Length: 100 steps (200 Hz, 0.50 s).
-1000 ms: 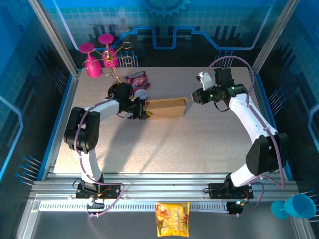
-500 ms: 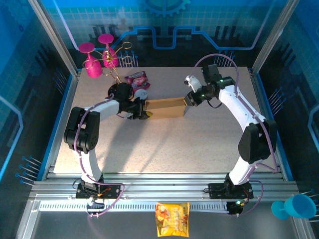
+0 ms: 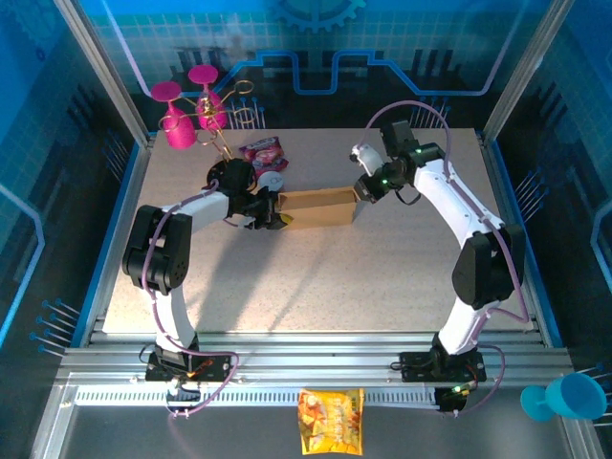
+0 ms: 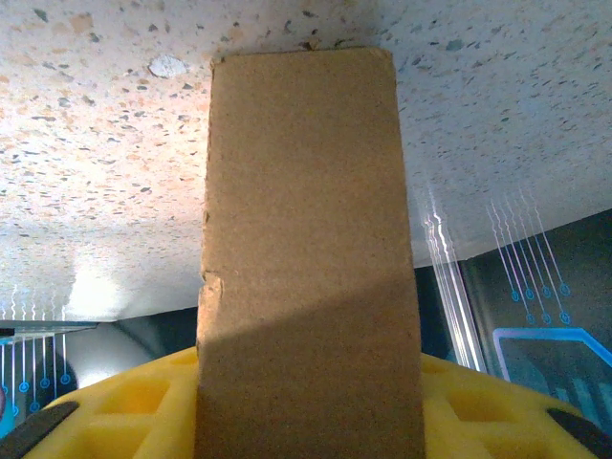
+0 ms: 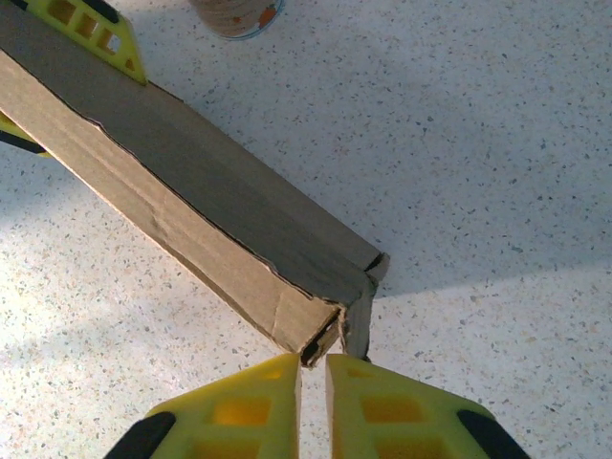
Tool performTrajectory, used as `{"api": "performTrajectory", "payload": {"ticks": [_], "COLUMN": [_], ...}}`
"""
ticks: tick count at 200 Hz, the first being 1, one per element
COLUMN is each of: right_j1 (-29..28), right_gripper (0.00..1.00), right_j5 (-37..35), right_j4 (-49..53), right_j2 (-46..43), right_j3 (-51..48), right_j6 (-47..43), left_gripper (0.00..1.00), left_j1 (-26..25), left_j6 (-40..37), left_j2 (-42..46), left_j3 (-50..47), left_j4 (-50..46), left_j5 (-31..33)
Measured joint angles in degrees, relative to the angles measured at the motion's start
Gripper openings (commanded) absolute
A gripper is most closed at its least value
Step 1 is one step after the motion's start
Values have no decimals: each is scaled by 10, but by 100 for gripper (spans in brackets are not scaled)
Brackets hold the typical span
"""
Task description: Fold the paper box
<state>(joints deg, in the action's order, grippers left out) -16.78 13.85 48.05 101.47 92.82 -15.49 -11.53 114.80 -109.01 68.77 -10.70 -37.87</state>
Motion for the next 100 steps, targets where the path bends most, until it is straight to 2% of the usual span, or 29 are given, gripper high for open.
{"api": "performTrajectory", "payload": {"ticks": [100], "right_j1": [-10], "right_gripper": [0], "right_j5": [-8], "right_j4": [0], "right_j2": [16], "right_j3": [4], "right_j6": [13], "left_gripper": [0], "left_j1": [0], "left_j6": [0], "left_j2": [0], "left_j3": [2], "left_j4": [-4], "left_j5": [1]}}
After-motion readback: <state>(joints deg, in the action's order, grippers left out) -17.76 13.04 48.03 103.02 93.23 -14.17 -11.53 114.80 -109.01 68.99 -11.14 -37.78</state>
